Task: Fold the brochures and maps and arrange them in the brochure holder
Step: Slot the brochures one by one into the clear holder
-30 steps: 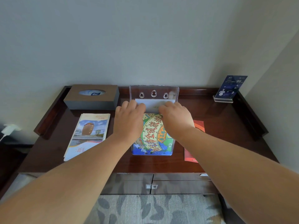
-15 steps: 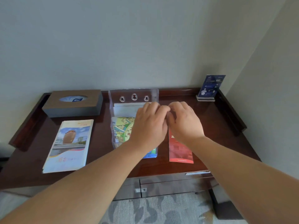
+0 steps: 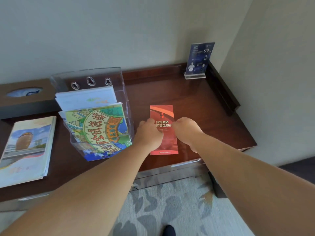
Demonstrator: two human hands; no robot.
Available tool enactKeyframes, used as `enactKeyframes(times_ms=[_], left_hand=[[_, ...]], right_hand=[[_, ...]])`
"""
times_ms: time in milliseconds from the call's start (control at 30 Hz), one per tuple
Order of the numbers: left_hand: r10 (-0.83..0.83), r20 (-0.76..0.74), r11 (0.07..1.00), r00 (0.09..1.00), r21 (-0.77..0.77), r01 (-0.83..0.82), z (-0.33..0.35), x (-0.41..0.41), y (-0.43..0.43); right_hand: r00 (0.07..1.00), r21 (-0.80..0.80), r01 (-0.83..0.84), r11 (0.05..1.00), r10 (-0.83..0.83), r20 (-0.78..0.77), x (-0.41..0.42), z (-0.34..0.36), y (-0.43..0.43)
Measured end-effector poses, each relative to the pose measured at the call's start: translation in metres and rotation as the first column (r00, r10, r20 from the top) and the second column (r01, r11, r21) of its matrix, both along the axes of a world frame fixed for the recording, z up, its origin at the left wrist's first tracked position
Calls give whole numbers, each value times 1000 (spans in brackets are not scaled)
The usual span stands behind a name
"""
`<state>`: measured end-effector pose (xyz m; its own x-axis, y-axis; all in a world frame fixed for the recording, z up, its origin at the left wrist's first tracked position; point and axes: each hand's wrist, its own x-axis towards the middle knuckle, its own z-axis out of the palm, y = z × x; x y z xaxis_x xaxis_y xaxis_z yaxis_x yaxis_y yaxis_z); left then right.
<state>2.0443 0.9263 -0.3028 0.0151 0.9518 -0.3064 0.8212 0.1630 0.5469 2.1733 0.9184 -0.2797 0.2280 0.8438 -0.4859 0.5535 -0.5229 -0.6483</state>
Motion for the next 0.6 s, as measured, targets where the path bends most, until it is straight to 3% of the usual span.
enactKeyframes(times_ms=[133, 367, 467, 600], left_hand=[[219, 166, 971, 962, -137, -197, -5, 4, 14], [519, 269, 844, 812, -314, -435, -16, 13, 28], [537, 266, 833, 801, -322, -451, -20, 16, 28], [463, 183, 870, 867, -279, -406, -20, 23, 27]], right_hand=[[955, -159, 140, 977, -175, -238, 0, -6, 7], [902, -232, 227, 946, -294, -315, 6, -16, 14], [884, -273, 232, 934, -319, -340, 12, -17, 13], [852, -331, 220, 918, -346, -392, 18, -15, 7]])
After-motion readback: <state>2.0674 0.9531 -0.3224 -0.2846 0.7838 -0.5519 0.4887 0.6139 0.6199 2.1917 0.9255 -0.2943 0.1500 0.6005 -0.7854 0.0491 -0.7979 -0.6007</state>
